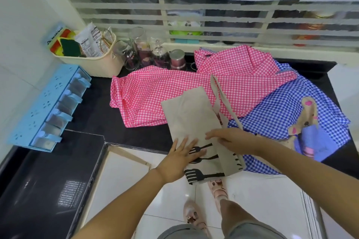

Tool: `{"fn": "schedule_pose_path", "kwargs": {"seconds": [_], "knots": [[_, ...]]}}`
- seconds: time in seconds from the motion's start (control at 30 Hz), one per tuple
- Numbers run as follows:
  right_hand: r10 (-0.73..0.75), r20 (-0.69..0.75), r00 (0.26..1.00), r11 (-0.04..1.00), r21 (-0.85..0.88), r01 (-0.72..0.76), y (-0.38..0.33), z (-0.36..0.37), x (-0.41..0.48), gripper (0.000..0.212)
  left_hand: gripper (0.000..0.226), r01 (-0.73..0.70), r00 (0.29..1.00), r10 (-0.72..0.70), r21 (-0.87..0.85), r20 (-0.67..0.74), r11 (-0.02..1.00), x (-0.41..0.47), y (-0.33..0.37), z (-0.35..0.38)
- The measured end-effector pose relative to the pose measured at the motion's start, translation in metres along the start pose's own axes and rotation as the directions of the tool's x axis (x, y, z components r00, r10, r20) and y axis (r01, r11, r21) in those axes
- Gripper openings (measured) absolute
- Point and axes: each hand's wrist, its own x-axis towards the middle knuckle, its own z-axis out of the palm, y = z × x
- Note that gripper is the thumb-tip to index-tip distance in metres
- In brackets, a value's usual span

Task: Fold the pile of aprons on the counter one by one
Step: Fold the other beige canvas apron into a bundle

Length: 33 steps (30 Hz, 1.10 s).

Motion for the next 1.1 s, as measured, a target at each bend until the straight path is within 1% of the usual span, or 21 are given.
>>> {"fn": "schedule_pose_path", "kwargs": {"seconds": [0.07, 0.1, 0.13, 0.17, 0.2, 0.27, 0.3, 0.33, 0.4, 0.43, 0.47, 0.5, 0.53, 0.63, 0.67, 0.73, 0.8, 0.9, 1.0, 1.03, 1.1], "knots": [[0.043, 0.107, 0.993, 0.999, -0.020, -0.042, 0.010, -0.001, 0.023, 0.038, 0.091, 0.003, 1.000, -0.002, -0.121, 0.012, 0.993, 0.001, -0.003, -0.003], [0.089, 0.147, 0.985, 0.995, 0.028, -0.094, 0.013, -0.004, 0.030, 0.039, 0.087, 0.017, 1.000, -0.016, -0.262, 0.006, 0.965, 0.001, -0.007, -0.004], [0.112, 0.181, 0.977, 0.985, 0.109, -0.133, 0.017, -0.009, 0.036, 0.041, 0.079, 0.040, 0.999, -0.049, -0.440, -0.009, 0.897, 0.003, -0.011, -0.006], [0.109, 0.209, 0.972, 0.966, 0.210, -0.153, 0.019, -0.017, 0.041, 0.045, 0.068, 0.077, 0.994, -0.110, -0.628, -0.013, 0.774, 0.005, -0.016, -0.008], [0.096, 0.230, 0.969, 0.936, 0.310, -0.166, 0.020, -0.024, 0.042, 0.048, 0.053, 0.111, 0.984, -0.179, -0.792, 0.002, 0.600, 0.005, -0.019, -0.014], [0.099, 0.234, 0.967, 0.871, 0.450, -0.198, 0.021, -0.038, 0.047, 0.043, 0.034, 0.205, 0.937, -0.329, -0.946, 0.115, 0.252, 0.010, -0.025, -0.032], [0.125, 0.213, 0.969, 0.829, 0.514, -0.220, 0.023, -0.042, 0.048, 0.037, 0.038, 0.258, 0.905, -0.385, -0.953, 0.181, 0.159, 0.014, -0.029, -0.040], [0.138, 0.195, 0.971, 0.781, 0.582, -0.228, 0.025, -0.046, 0.050, 0.034, 0.045, 0.320, 0.870, -0.432, -0.939, 0.238, 0.126, 0.019, -0.036, -0.047], [0.135, 0.206, 0.969, 0.722, 0.649, -0.238, 0.033, -0.051, 0.060, 0.060, 0.068, 0.387, 0.817, -0.501, -0.915, 0.285, 0.111, 0.032, -0.052, -0.056], [0.130, 0.213, 0.968, 0.712, 0.660, -0.241, 0.040, -0.051, 0.063, 0.065, 0.080, 0.396, 0.806, -0.516, -0.912, 0.290, 0.107, 0.036, -0.057, -0.059], [0.112, 0.211, 0.971, 0.689, 0.688, -0.230, 0.041, -0.053, 0.067, 0.054, 0.085, 0.407, 0.797, -0.524, -0.908, 0.300, 0.100, 0.041, -0.062, -0.061], [0.083, 0.235, 0.968, 0.644, 0.729, -0.232, 0.043, -0.055, 0.072, 0.045, 0.081, 0.418, 0.789, -0.526, -0.905, 0.318, 0.080, 0.045, -0.066, -0.062], [0.082, 0.247, 0.966, 0.627, 0.741, -0.242, 0.044, -0.056, 0.073, 0.044, 0.070, 0.419, 0.784, -0.523, -0.907, 0.334, 0.049, 0.048, -0.068, -0.065], [0.021, 0.220, 0.975, 0.740, 0.653, -0.163, 0.037, -0.060, 0.071, 0.064, 0.048, 0.390, 0.770, -0.528, -0.919, 0.358, -0.054, 0.059, -0.074, -0.068], [0.001, 0.209, 0.978, 0.804, 0.582, -0.125, 0.032, -0.060, 0.071, 0.065, 0.046, 0.385, 0.752, -0.540, -0.917, 0.379, -0.107, 0.061, -0.075, -0.068], [-0.016, 0.205, 0.979, 0.913, 0.402, -0.069, 0.033, -0.055, 0.075, 0.083, 0.045, 0.387, 0.702, -0.571, -0.901, 0.426, -0.197, 0.066, -0.076, -0.068], [0.019, 0.124, 0.992, 0.936, 0.346, -0.061, 0.032, -0.048, 0.077, 0.094, 0.050, 0.405, 0.648, -0.619, -0.889, 0.444, -0.215, 0.073, -0.078, -0.066], [0.121, -0.113, 0.986, 0.919, 0.389, -0.068, 0.036, -0.040, 0.085, 0.067, 0.055, 0.430, 0.597, -0.674, -0.883, 0.435, -0.189, 0.080, -0.079, -0.063], [0.190, -0.218, 0.957, 0.934, 0.340, -0.108, 0.036, -0.038, 0.093, 0.029, 0.052, 0.406, 0.583, -0.708, -0.898, 0.399, -0.172, 0.082, -0.076, -0.065], [0.229, -0.215, 0.949, 0.913, 0.385, -0.133, 0.037, -0.037, 0.095, 0.028, 0.051, 0.383, 0.567, -0.744, -0.913, 0.353, -0.141, 0.082, -0.073, -0.065], [0.294, -0.191, 0.937, 0.876, 0.446, -0.183, 0.037, -0.039, 0.099, 0.037, 0.048, 0.366, 0.483, -0.857, -0.931, 0.181, 0.010, 0.082, -0.065, -0.063]]}}
